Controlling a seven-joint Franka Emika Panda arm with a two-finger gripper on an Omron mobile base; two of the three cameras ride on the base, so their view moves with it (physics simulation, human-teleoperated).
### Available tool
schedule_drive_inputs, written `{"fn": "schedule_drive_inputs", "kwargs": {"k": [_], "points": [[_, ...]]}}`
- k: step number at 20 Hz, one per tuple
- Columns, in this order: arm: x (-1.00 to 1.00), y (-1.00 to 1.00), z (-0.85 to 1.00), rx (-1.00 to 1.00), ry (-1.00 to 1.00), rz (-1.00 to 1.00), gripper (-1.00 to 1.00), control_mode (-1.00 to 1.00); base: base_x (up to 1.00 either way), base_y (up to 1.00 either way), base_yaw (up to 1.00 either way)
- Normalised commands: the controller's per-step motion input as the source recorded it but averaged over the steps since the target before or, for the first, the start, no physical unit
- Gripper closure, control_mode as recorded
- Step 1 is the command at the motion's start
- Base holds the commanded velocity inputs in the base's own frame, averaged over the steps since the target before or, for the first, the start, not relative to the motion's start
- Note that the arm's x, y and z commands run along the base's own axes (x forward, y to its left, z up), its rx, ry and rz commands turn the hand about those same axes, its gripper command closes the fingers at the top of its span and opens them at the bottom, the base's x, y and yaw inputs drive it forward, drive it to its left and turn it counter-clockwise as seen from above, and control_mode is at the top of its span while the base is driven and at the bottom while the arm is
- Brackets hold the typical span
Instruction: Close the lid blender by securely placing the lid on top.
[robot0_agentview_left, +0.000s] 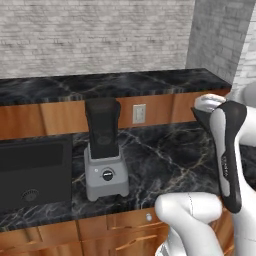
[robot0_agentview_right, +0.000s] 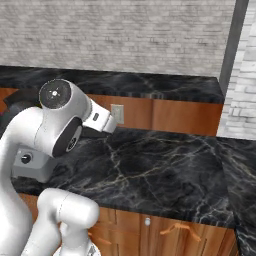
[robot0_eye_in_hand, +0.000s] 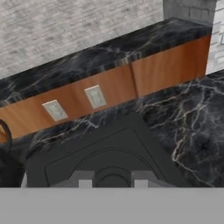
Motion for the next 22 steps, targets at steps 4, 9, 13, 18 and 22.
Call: {"fn": "schedule_drive_inputs", "kwargs": {"k": [4, 9, 13, 18, 22], "points": [[-0.25, 0.66, 0.81, 0.00, -0.06, 0.00, 1.00, -1.00, 0.00, 0.00, 0.00], [-0.14, 0.77, 0.80, 0.00, -0.01, -0.03, 1.00, -1.00, 0.00, 0.00, 0.00], [-0.01, 0.92, 0.20, 0.00, 0.00, -0.05, 1.00, -1.00, 0.00, 0.00, 0.00], [0.00, 0.87, 0.00, 0.00, -0.02, -0.05, 1.00, -1.00, 0.00, 0.00, 0.00], [0.00, 0.78, 0.00, 0.00, 0.00, -0.03, 1.00, -1.00, 0.00, 0.00, 0.00]]}}
